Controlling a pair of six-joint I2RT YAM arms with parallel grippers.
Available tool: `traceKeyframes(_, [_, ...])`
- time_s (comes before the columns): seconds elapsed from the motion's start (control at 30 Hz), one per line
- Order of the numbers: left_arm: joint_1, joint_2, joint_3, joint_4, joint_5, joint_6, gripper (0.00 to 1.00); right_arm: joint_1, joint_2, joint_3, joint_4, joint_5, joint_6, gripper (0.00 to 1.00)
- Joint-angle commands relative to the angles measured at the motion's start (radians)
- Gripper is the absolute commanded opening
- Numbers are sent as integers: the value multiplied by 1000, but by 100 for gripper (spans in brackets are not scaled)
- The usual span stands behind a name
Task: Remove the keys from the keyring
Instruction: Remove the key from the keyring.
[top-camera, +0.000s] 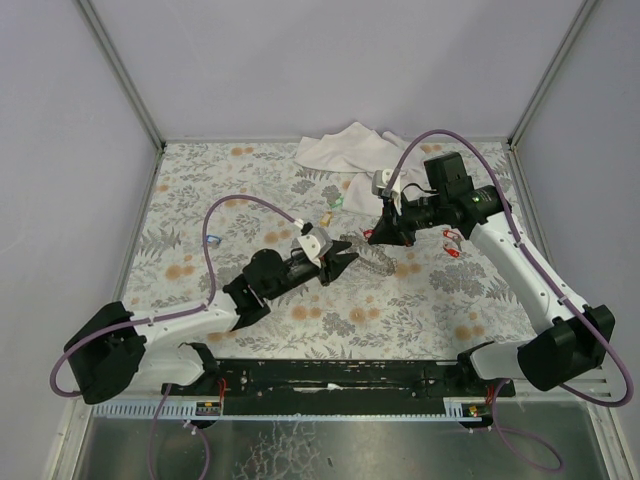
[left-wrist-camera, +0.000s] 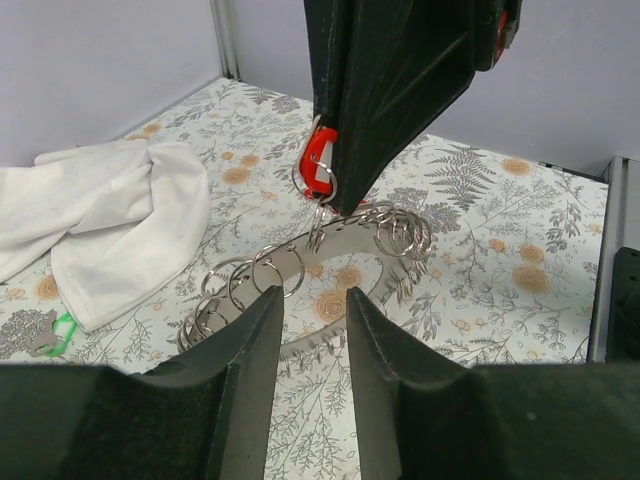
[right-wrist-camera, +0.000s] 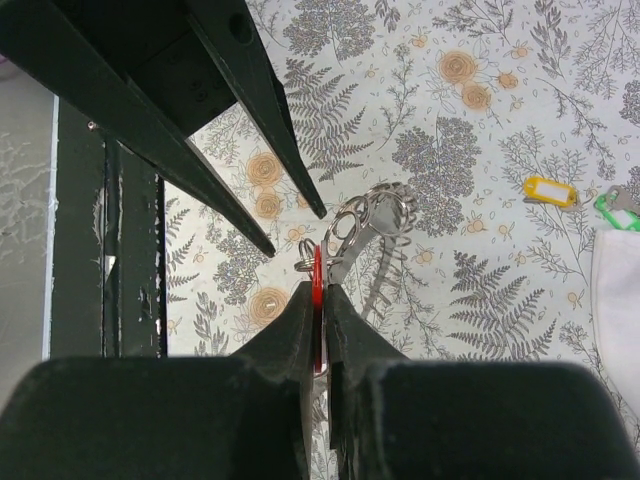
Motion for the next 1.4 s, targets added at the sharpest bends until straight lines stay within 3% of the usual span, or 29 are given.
traceKeyframes(0.0, [5,-43,-15,29,37,-5,32,-6,-16,4,30,-22,-14,0])
traceKeyframes(0.4, [2,-33,61,-87,73,211,39,-6,-12,3,28,-9,-23,0])
traceKeyframes(0.73, [1,8,118,-105,65,275,40,-5,-10,-2,27,-14,-26,0])
traceKeyframes(1.37, [2,54,179,-144,67,270,23,-6,-12,-2,26,-17,-28,0])
